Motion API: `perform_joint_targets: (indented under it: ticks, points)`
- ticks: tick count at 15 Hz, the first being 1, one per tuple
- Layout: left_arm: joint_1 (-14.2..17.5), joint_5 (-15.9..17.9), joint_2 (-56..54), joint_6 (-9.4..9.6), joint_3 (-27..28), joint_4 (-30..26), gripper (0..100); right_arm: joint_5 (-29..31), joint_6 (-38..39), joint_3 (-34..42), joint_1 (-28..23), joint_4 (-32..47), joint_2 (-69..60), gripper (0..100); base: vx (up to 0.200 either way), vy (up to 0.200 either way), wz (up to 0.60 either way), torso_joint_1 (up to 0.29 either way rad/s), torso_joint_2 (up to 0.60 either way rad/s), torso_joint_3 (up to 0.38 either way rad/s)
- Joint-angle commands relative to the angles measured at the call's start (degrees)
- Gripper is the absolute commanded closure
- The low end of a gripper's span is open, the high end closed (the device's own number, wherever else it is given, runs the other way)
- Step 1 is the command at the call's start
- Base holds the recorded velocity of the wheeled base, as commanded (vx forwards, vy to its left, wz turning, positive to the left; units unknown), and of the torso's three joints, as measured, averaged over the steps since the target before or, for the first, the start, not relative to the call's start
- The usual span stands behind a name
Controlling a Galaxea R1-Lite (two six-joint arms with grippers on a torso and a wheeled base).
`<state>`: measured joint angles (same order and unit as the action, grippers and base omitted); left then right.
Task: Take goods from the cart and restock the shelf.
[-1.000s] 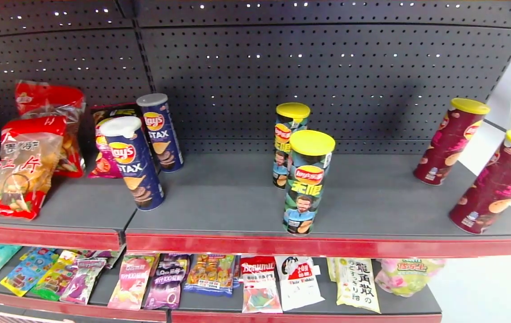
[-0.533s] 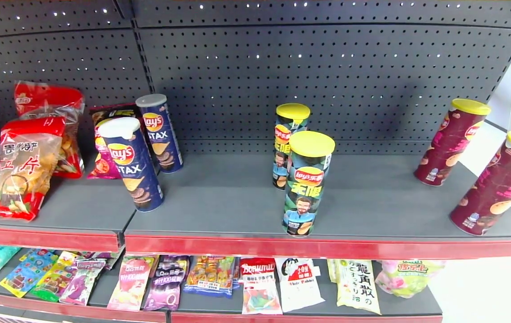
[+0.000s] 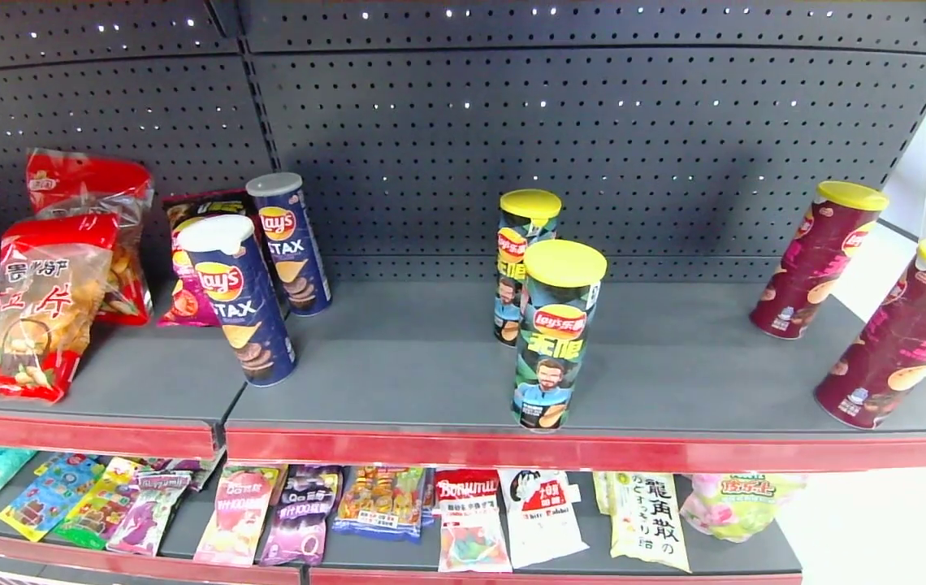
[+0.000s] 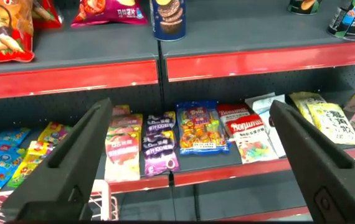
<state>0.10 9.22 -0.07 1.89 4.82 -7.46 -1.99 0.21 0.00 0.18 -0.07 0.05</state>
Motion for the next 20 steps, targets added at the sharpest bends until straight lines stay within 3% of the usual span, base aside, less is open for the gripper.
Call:
perform_joint_targets:
  ticks: [1,11,13,14,15,20]
  points:
    - [-0.01,0.01,0.07,0.04,0.02,-0.01,0,-0.03,-0.03,0.00,-0.01,-0.01,0.04,0,0.200,0.000,0.00,-0.022,0.00,-0.002]
    - [-0.01,0.10,0.07,0.22,0.02,-0.01,0,0.05,-0.03,0.00,-0.01,-0.01,0.04,0,0.020,0.000,0.00,0.000,0.00,0.000]
    - [-0.01,0.10,0.07,0.66,0.02,0.08,0,0.05,0.06,0.00,-0.01,-0.01,0.04,0,0.000,0.000,0.00,0.000,0.00,0.000]
    - [-0.01,0.36,0.07,2.33,0.02,0.08,0,0.05,0.06,0.00,-0.01,-0.01,0.04,0,0.000,0.000,0.00,0.000,0.00,0.000]
    - [-0.01,0.45,0.07,2.86,0.02,0.08,0,0.05,0.14,0.00,-0.01,-0.01,0.04,0,0.000,0.000,0.00,0.000,0.00,0.000]
    - [-0.01,-0.08,0.07,2.77,0.02,0.08,0,0.05,0.14,0.00,-0.01,-0.01,0.04,0,0.000,0.000,0.00,0.000,0.00,0.000]
